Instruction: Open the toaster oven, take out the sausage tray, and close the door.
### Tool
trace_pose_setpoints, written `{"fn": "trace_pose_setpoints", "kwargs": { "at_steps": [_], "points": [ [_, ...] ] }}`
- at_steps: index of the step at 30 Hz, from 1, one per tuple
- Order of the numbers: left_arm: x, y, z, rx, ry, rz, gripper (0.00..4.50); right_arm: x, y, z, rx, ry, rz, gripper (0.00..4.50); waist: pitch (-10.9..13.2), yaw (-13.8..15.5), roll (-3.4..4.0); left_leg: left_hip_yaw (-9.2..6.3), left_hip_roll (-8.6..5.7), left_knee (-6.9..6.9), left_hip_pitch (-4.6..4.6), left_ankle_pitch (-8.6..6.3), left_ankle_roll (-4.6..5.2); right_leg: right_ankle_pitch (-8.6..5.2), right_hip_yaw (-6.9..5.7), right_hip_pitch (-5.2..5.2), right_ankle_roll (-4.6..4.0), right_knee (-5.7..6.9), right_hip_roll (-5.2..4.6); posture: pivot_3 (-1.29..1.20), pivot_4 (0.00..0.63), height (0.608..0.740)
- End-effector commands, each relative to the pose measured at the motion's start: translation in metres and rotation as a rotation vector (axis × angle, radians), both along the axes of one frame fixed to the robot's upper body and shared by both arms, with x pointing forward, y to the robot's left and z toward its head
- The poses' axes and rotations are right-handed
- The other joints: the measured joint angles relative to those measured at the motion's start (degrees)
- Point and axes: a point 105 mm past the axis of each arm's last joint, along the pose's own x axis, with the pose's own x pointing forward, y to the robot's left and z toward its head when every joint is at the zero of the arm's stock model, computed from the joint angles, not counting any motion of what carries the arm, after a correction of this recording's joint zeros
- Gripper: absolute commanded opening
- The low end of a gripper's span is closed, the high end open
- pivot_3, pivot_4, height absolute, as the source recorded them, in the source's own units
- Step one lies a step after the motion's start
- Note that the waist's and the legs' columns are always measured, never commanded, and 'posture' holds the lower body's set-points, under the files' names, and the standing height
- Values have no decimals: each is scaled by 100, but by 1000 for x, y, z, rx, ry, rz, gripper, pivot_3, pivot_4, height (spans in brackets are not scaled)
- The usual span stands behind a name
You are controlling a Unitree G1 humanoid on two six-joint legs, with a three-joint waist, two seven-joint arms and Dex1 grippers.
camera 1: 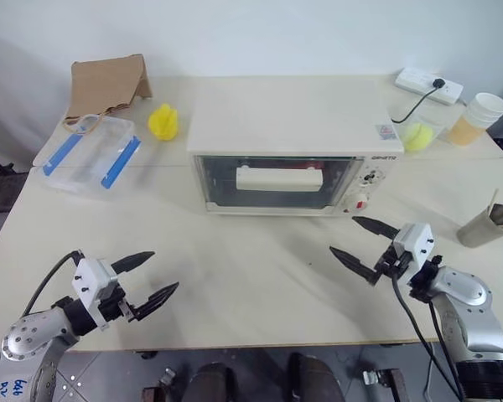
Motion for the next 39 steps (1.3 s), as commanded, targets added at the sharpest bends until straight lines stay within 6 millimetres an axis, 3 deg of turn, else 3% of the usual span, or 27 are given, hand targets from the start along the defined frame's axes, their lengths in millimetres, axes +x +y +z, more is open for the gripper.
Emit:
{"fn": "trace_pose_setpoints", "kwargs": {
  "at_steps": [1,5,9,13,19,25,34,39],
  "points": [
    [1,-3,2,-3,-12,-9,4471,-3,3,7,0,-35,27,4500,0,-1,0,2,0,1,0,0,0,0,3,0,0,0,1,0,150,740],
    [13,-2,18,-71,-55,-7,4471,-19,17,11,23,22,138,4500,0,40,0,12,1,3,3,1,3,0,18,-1,0,-1,2,0,150,740],
    [16,-4,54,-255,-11,-156,4471,-40,46,37,103,108,296,4500,1,18,-4,21,12,9,3,2,3,0,35,-9,0,8,3,0,150,740],
    [28,-9,80,-291,-82,-185,4471,-27,59,62,157,72,271,4500,0,-9,-6,32,9,9,9,2,3,0,44,-8,0,5,3,0,150,740],
    [26,-24,94,-359,-10,-313,4471,-4,66,81,179,41,233,4500,1,-6,-7,44,4,1,6,-1,-1,0,47,-25,0,12,10,0,150,740],
    [28,-16,96,-384,15,-279,4471,-8,77,92,202,-20,345,4500,1,-6,-8,50,3,-1,0,-2,-1,1,44,-27,1,8,12,0,150,740],
    [35,-10,91,-371,19,-219,4471,-42,93,72,-33,-28,538,4500,2,-3,-10,61,7,0,1,-3,-3,1,44,-28,1,7,18,0,150,740],
    [39,-12,98,-404,6,-219,4471,-47,91,63,-158,-113,561,4500,3,-3,-11,63,7,0,1,-3,-3,1,48,-28,1,5,18,0,150,740]
  ]
}}
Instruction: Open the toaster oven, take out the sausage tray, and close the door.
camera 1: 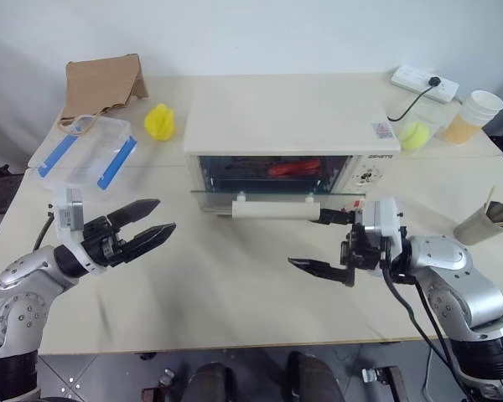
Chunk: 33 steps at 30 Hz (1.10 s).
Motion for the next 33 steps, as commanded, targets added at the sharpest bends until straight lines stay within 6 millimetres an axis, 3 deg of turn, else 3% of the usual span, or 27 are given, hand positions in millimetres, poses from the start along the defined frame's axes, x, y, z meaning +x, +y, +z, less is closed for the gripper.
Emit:
{"fn": "trace_pose_setpoints", "kwargs": {
  "at_steps": [1,4,10,15,16,25,33],
  "points": [
    [1,-2,16,-47,-36,-10,4300,-13,2,1,-110,-180,76,4500,0,4,0,0,0,0,0,0,0,0,0,0,0,0,0,0,150,740],
    [7,-5,27,-109,-58,-28,3576,-10,-1,-6,-153,-237,74,4500,3,9,-6,0,-1,-1,0,0,-1,0,-4,0,0,1,0,0,150,740],
    [20,-29,35,-129,-98,-111,1713,1,1,0,-107,-278,37,4500,4,-1,-9,0,-1,4,1,0,-1,0,-2,2,0,2,0,0,150,740],
    [25,-45,31,-105,-89,-174,150,3,0,-1,-111,-288,27,4500,4,0,-9,4,0,3,1,0,-1,0,-5,2,1,3,2,0,150,740],
    [26,-48,30,-102,-88,-178,9,3,0,-1,-113,-291,23,4500,4,0,-9,4,-1,3,1,0,-1,0,-5,2,1,2,2,0,150,740],
    [28,-67,12,-40,-45,-265,9,-1,-18,-7,-153,-279,-67,4500,7,25,-16,6,-2,6,-1,0,-1,1,-7,8,2,0,2,0,150,740],
    [24,-73,-19,70,-6,-330,9,-33,-99,-42,-289,-146,-359,4500,8,155,-19,15,-3,6,-4,0,0,1,-12,14,2,-11,3,0,150,740]
  ]
}}
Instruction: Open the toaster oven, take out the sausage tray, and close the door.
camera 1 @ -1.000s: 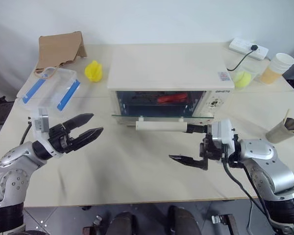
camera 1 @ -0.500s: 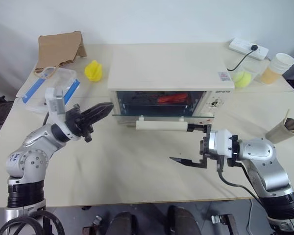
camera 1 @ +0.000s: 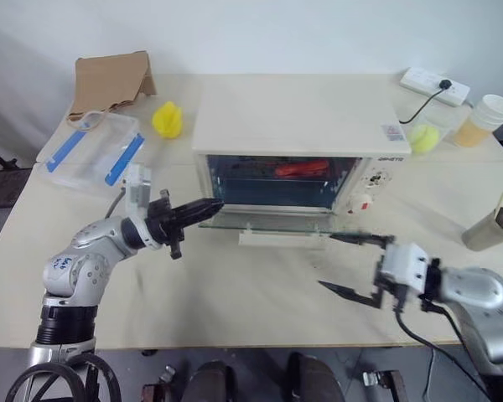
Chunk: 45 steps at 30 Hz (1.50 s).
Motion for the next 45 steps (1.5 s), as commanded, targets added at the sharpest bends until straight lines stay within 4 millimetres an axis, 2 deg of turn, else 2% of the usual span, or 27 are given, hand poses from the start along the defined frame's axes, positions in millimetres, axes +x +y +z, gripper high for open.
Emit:
{"fn": "trace_pose_setpoints", "kwargs": {
  "at_steps": [1,3,5,7,11,15,18,21,26,31,33,36,45],
  "points": [
    [-3,-2,-9,48,-20,-22,9,-9,-21,8,-53,-51,-66,4500,0,-12,0,2,0,0,1,0,0,0,2,2,0,-1,0,0,150,740],
    [-4,-2,-19,83,-17,-25,9,-16,-40,5,-95,-42,-127,4500,0,-16,0,12,0,3,4,2,4,0,12,5,0,-9,0,0,150,740],
    [-3,-2,-34,144,-25,-14,9,-15,-57,18,-101,-85,-210,4500,0,-28,-1,14,0,3,11,4,6,0,18,10,0,-13,0,0,150,740],
    [-2,-1,-45,188,-41,6,9,-10,-61,33,-101,-139,-236,4500,0,-51,0,12,1,2,19,5,7,0,34,9,0,-15,0,0,150,740],
    [2,1,-61,219,-79,68,9,-2,-25,57,-73,-221,-120,4500,1,-105,-1,9,3,5,25,10,10,0,50,6,-2,-9,0,0,150,740],
    [2,0,-63,216,-112,81,9,3,13,66,-29,-250,-18,4500,1,-87,-1,-2,4,6,22,10,9,1,44,-1,-3,5,-2,0,150,740],
    [-1,1,-61,187,-130,84,9,14,49,67,-21,-304,43,4500,0,-83,-2,-1,2,9,20,10,10,1,44,-3,-3,6,-6,0,150,740],
    [0,6,-48,121,-177,145,604,34,74,65,-20,-365,28,4500,0,-57,-2,-6,2,10,17,10,10,1,39,-5,-3,10,-6,0,150,740],
    [-5,25,-29,86,-265,251,2046,73,107,67,-91,-517,-25,4500,-1,-150,-5,-11,2,12,8,10,9,1,33,-13,-3,15,-7,0,150,740],
    [-15,42,-26,90,-265,320,3536,113,110,67,-234,-632,-150,4500,-1,-180,-6,-15,2,6,5,9,7,1,21,-16,-3,17,-9,0,150,740],
    [-19,45,-28,94,-251,334,3536,122,108,71,-252,-658,-183,4500,-1,-184,-6,-15,4,4,2,7,5,1,12,-17,-2,21,-8,0,150,740],
    [-22,46,-28,82,-238,352,3572,128,107,72,-272,-676,-202,3886,-2,-172,-6,-15,4,2,-3,7,5,1,3,-17,-2,19,-8,0,150,740],
    [-23,45,-27,65,-241,370,3572,140,112,65,-345,-685,-216,789,-2,-277,-6,-13,4,2,-3,8,5,1,3,-16,-2,19,-7,0,150,740]
  ]
}}
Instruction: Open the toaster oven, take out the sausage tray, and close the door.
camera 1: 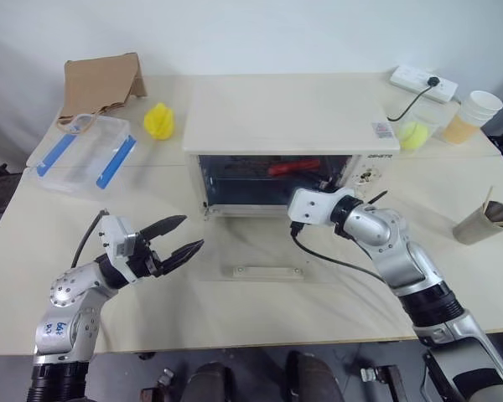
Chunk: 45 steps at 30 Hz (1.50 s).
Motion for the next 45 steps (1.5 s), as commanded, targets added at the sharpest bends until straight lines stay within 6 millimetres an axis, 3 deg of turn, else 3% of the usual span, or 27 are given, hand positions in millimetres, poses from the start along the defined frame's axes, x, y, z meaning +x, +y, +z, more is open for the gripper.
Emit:
{"fn": "trace_pose_setpoints", "kwargs": {
  "at_steps": [1,14,18,24,31,37,45],
  "points": [
    [-2,3,12,-13,-52,9,3572,0,6,11,1,-46,8,789,0,-32,0,0,0,0,0,0,0,0,0,0,0,0,0,0,150,740],
    [2,-2,13,-15,-47,-23,3572,9,15,16,15,-46,-19,789,0,-67,0,-1,0,-4,1,0,0,0,0,0,0,-1,0,0,150,740],
    [3,-4,13,-17,-44,-42,3572,8,19,20,15,-76,-3,78,-3,-66,-5,-1,0,-4,1,0,-1,0,0,0,0,-1,1,0,150,740],
    [4,-11,20,-36,-43,-85,3572,4,22,27,8,-107,27,32,-5,-71,-9,-1,1,-4,0,0,-1,0,-2,0,0,-1,3,0,150,740],
    [8,-15,38,-82,-68,-111,3572,2,23,29,-1,-118,47,32,-4,-78,-10,-2,2,-9,0,-1,-2,0,-3,0,0,-3,3,0,150,740],
    [23,-22,91,-173,-179,-150,3572,0,23,31,-37,-126,88,32,-1,-69,-16,-3,2,-4,-3,-1,-2,0,-4,0,0,-3,4,0,150,740],
    [30,-29,100,-185,-185,-169,3572,3,23,36,-43,-146,98,32,0,-122,-16,-2,2,-19,-4,-1,-3,0,-11,-5,1,-4,7,0,150,740]
  ]
}}
